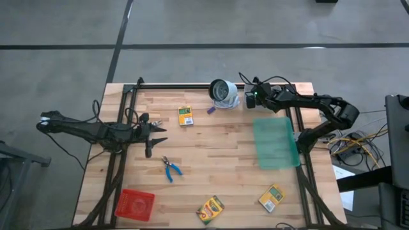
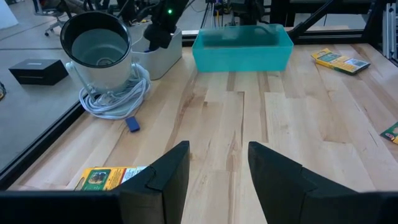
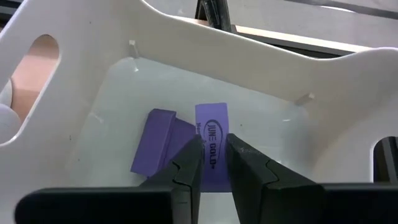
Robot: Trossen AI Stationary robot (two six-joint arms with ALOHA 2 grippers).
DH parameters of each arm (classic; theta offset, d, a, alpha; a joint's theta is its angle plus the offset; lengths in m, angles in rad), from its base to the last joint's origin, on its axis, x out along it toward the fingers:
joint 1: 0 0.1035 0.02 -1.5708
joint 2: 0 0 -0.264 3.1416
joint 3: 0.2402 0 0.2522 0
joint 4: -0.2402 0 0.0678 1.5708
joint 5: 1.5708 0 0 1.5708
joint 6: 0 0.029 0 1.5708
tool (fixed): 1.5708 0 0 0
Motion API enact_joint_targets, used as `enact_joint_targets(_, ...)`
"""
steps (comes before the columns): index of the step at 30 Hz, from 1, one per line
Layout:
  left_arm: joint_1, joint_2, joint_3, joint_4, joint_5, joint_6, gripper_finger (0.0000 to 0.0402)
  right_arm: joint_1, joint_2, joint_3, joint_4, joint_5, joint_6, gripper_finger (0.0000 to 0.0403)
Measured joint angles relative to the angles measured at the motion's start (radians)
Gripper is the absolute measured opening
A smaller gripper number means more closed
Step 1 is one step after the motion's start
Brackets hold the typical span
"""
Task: Pick & Place School Supplies
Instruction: Put the blue eraser into the gray bin
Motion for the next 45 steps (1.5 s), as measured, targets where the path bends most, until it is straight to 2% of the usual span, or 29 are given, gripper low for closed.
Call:
enact_joint_targets(13, 0.000, 0.000, 0.000, 0.000, 0.000, 0.000, 0.0170, 0.000, -0.003, 0.000, 0.014, -0.005, -0.031, 0.0131)
enact_joint_targets(21, 0.000, 0.000, -0.001, 0.000, 0.000, 0.000, 0.0170, -0.001, -0.061, 0.002, 0.044, -0.005, -0.047, 0.0139)
enact_joint_targets(28, 0.000, 0.000, -0.001, 0.000, 0.000, 0.000, 0.0170, 0.006, -0.178, 0.014, 0.044, -0.024, -0.102, 0.0135)
enact_joint_targets(37, 0.000, 0.000, -0.001, 0.000, 0.000, 0.000, 0.0170, 0.077, -0.386, 0.014, 0.069, -0.227, -0.284, 0.0112)
enact_joint_targets(45, 0.000, 0.000, -0.001, 0.000, -0.001, -0.001, 0.0170, 0.241, -0.486, -0.001, 0.067, -0.352, -0.389, 0.0096)
